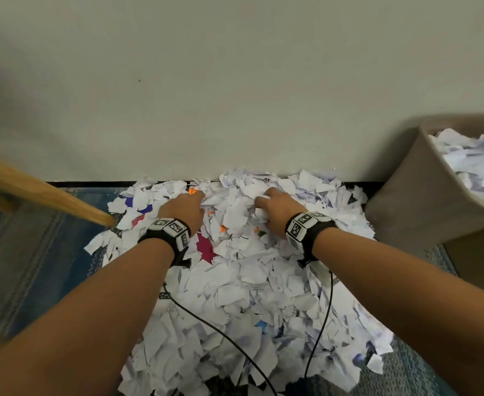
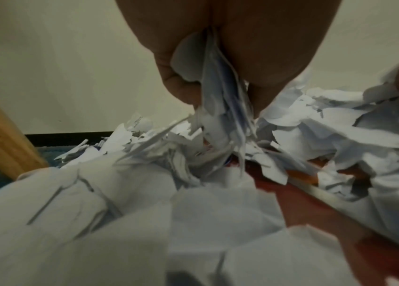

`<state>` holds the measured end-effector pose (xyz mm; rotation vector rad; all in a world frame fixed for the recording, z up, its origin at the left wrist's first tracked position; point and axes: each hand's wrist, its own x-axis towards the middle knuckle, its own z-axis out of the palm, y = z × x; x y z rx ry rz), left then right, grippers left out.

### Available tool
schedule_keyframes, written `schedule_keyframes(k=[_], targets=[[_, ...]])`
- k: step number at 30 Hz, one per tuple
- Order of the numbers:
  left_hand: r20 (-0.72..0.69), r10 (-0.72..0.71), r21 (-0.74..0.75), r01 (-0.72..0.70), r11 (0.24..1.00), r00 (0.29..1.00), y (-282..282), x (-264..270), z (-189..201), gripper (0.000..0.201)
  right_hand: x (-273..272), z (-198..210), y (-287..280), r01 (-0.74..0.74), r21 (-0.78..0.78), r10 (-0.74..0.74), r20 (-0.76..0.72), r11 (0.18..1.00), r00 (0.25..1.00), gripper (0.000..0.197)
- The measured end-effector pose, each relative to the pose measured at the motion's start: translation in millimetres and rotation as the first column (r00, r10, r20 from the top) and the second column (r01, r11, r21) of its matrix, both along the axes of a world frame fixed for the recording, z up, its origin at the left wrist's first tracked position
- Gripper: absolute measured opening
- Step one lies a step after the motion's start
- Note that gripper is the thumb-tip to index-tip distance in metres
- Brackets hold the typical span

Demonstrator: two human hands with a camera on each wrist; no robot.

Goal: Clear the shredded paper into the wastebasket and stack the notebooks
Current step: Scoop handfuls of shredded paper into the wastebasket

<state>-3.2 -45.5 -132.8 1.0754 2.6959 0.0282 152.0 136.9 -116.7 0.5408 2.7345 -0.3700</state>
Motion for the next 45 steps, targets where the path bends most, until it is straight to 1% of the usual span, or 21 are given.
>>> schedule_keyframes(k=[2,5,8,10,15,18,22,24,27,30,32,34,36,37,39,41,43,45], targets=[[-0.025,-0.006,0.006,0.006,1.000,1.000,3.7,3.4,5.4,0.030,4.5,10.5,3.0,-0.004,-0.045,0.002,-0.036,0.999,0.999,0.037],[-0.051,-0.023,0.022,0.024,0.999,0.998,10.9,8.5,13.5,0.028,10.7,25.1,8.3,0.007,-0.068,-0.010,-0.044,0.998,0.999,0.045],[-0.046,-0.031,0.022,0.032,0.999,0.998,20.5,12.2,24.5,0.031,17.4,36.1,14.3,0.032,-0.069,-0.040,-0.109,0.997,0.993,0.041],[-0.043,-0.047,0.027,0.048,0.998,0.998,26.6,14.3,32.0,0.030,22.0,44.5,16.6,0.061,-0.102,-0.075,-0.146,0.993,0.986,0.041],[-0.102,-0.092,0.040,0.097,0.995,0.990,37.6,16.6,45.4,0.023,37.0,64.9,17.3,0.079,-0.192,-0.130,-0.273,0.978,0.953,0.037],[-0.150,-0.082,0.083,0.095,0.992,0.985,45.0,18.1,52.4,0.022,48.0,85.1,25.7,0.109,-0.229,-0.191,-0.375,0.967,0.907,0.036],[-0.179,-0.073,0.166,0.103,0.981,0.981,59.6,22.4,57.7,0.025,62.9,112.1,44.3,0.149,-0.312,-0.301,-0.529,0.938,0.793,0.036],[-0.193,-0.071,0.194,0.109,0.975,0.979,69.7,25.8,61.6,0.027,70.5,124.9,56.7,0.201,-0.349,-0.378,-0.574,0.915,0.727,0.034],[-0.194,-0.065,0.280,0.119,0.953,0.979,89.6,35.1,70.6,0.029,86.9,146.3,80.7,0.247,-0.402,-0.461,-0.625,0.882,0.630,0.033],[-0.204,-0.151,0.317,0.211,0.925,0.967,111.9,51.2,78.5,0.035,110.6,170.3,109.2,0.284,-0.449,-0.530,-0.684,0.847,0.501,0.032],[-0.213,-0.197,0.339,0.261,0.904,0.957,128.1,64.4,84.2,0.038,130.5,185.9,133.1,0.344,-0.432,-0.547,-0.734,0.834,0.404,0.030],[-0.212,-0.208,0.385,0.277,0.880,0.955,145.0,77.1,93.0,0.038,151.9,195.4,158.4,0.430,-0.405,-0.554,-0.770,0.807,0.315,0.028],[-0.220,-0.219,0.442,0.298,0.846,0.950,161.6,86.8,105.0,0.037,173.2,194.0,180.5,0.535,-0.376,-0.570,-0.781,0.756,0.256,0.027],[-0.235,-0.233,0.466,0.320,0.825,0.944,170.4,91.3,112.4,0.036,183.7,190.2,189.8,0.585,-0.359,-0.578,-0.780,0.727,0.240,0.029],[-0.274,-0.253,0.506,0.363,0.782,0.928,190.4,100.7,130.5,0.035,203.2,179.4,205.2,0.652,-0.324,-0.592,-0.769,0.686,0.240,0.030],[-0.303,-0.249,0.568,0.384,0.728,0.920,212.2,111.9,150.1,0.033,218.9,166.6,215.5,0.701,-0.275,-0.604,-0.749,0.658,0.273,0.029],[-0.310,-0.252,0.627,0.397,0.670,0.917,233.4,127.6,166.7,0.031,230.5,155.7,221.5,0.732,-0.220,-0.618,-0.714,0.645,0.330,0.028],[-0.319,-0.297,0.654,0.436,0.618,0.900,251.4,148.4,176.2,0.032,236.5,148.8,224.0,0.734,-0.149,-0.615,-0.668,0.663,0.420,0.029]])
